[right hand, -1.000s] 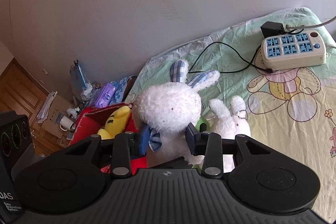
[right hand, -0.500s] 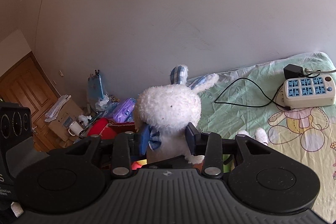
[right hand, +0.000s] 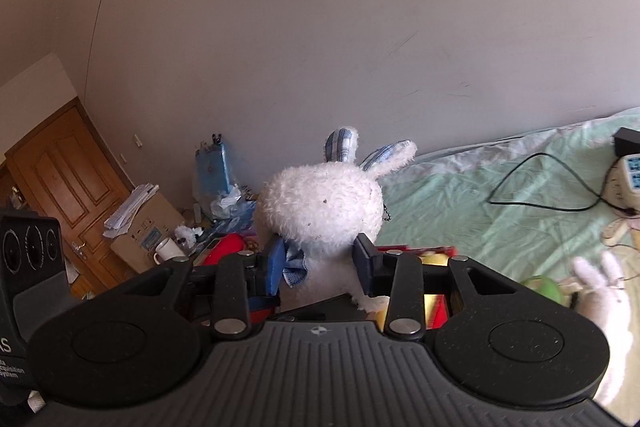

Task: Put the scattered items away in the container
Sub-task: 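Lift the white bunny with the right gripper and carry it over the box, then lower the white bunny into the red box and open the right gripper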

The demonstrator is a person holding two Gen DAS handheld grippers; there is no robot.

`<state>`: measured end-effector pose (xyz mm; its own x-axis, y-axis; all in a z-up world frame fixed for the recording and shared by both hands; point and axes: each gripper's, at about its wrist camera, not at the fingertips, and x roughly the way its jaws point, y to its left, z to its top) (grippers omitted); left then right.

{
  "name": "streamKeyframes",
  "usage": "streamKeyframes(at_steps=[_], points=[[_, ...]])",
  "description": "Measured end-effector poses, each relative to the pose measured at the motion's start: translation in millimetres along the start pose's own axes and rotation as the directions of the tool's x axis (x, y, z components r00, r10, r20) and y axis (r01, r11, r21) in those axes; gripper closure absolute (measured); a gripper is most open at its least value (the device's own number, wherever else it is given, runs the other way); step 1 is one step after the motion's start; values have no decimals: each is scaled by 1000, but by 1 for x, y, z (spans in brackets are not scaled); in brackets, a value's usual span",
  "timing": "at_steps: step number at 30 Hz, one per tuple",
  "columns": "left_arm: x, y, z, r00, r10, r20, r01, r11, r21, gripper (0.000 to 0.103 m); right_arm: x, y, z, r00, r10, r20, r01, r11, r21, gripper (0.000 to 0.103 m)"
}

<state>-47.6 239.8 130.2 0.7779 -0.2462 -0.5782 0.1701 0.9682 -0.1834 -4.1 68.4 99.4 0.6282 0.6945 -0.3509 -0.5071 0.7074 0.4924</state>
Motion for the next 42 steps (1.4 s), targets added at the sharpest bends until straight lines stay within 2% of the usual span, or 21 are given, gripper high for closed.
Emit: streamKeyframes(at_steps=[7, 14, 17, 25, 33, 35, 42], points=[[9, 65, -18, 997, 62, -36, -61, 998, 15, 46, 59, 30, -24, 999, 27, -33, -27, 1000, 9, 63], [34, 111, -30, 995, 60, -82, -58, 998, 26, 46, 100, 38, -44, 998, -12, -62, 11, 1000, -15, 64], [41, 118, -35, 993, 67, -101, -64, 997, 32, 46, 110, 37, -48, 996, -22, -82, 22, 1000, 2, 64], [62, 125, -40, 985, 68, -158, -60, 997, 53, 46, 133, 41, -54, 990, -66, -126, 59, 997, -54, 64], [84, 122, -45, 971, 34, -237, -14, 996, 86, 44, 148, 34, -61, 975, -133, -179, 122, 990, -66, 64], [89, 120, -47, 968, 30, -250, -7, 996, 93, 39, 150, 34, -61, 971, -151, -184, 139, 987, -78, 64], [93, 118, -48, 966, 47, -256, -17, 993, 116, 31, 160, 35, -64, 953, -217, -211, 199, 974, -104, 63]])
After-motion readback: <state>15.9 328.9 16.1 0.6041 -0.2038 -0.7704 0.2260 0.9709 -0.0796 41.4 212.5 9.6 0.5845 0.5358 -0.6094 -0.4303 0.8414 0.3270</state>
